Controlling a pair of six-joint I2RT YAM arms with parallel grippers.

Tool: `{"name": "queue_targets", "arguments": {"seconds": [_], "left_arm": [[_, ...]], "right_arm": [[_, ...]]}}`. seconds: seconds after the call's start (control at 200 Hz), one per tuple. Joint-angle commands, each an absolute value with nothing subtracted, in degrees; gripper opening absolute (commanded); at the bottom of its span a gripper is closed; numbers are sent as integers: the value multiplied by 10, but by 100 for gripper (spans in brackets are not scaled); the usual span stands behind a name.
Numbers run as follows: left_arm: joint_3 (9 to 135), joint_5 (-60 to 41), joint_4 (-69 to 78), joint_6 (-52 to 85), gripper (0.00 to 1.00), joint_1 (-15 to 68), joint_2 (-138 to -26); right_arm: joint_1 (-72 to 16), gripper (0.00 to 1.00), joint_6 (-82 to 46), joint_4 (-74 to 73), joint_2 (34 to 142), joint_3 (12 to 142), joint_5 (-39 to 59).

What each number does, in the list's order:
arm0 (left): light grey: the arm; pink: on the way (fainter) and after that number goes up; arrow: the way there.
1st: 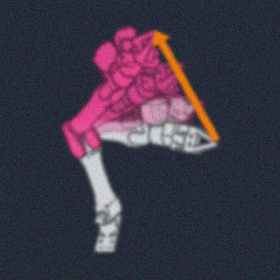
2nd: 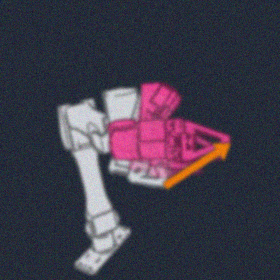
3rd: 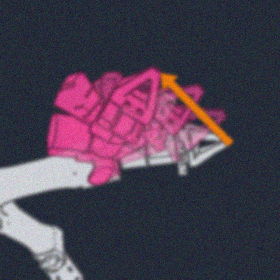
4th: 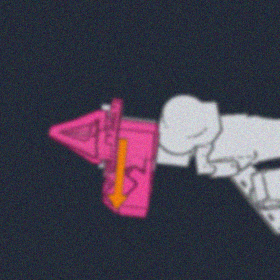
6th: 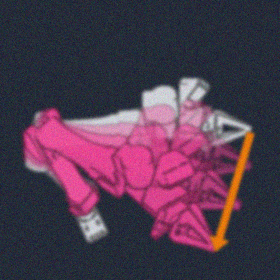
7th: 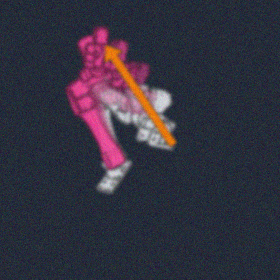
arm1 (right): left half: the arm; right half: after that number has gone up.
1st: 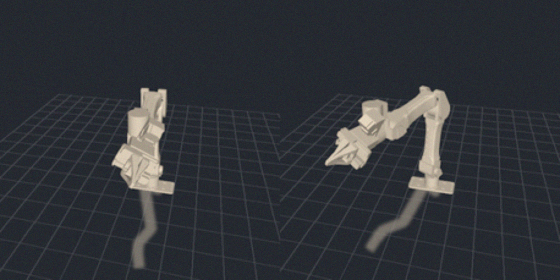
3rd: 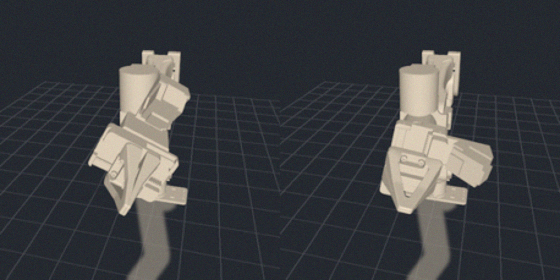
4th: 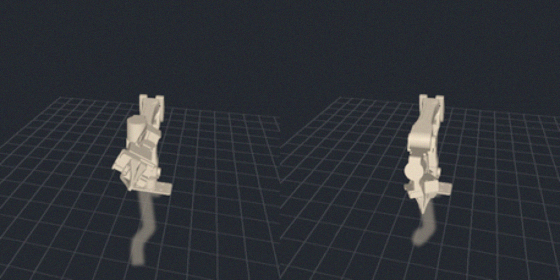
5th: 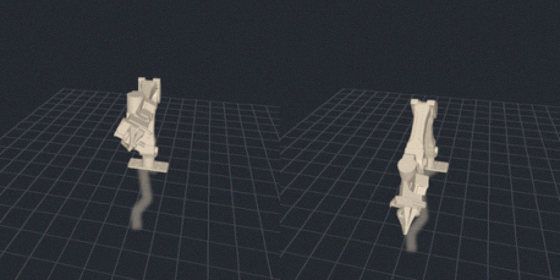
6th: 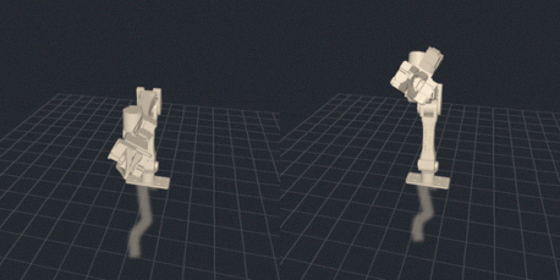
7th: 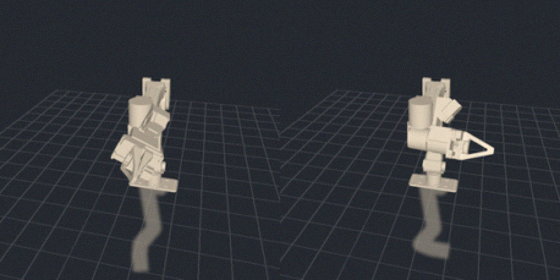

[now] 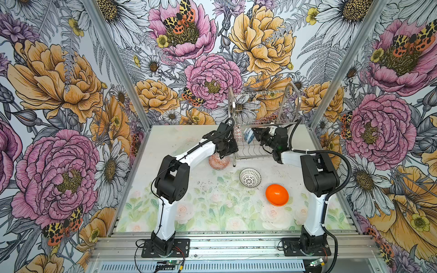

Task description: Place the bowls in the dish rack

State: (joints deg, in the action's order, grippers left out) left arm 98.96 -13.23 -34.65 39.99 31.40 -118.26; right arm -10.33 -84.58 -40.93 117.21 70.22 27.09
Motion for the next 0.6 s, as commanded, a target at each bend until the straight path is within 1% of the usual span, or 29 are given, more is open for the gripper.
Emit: {"name": "queue_targets", "arguments": {"seconds": [0.0, 0.155, 0.595], "left_arm": [[974, -107, -393, 413, 24, 309, -1198], [962, -109, -393, 410, 20, 309, -1192], [946, -114, -399, 392, 18, 300, -1180]], "right_arm": [[-110, 0, -840, -432, 1188, 725, 263], [-114, 0, -838, -432, 1193, 729, 257], [-130, 0, -831, -426, 1232, 777, 245]]}}
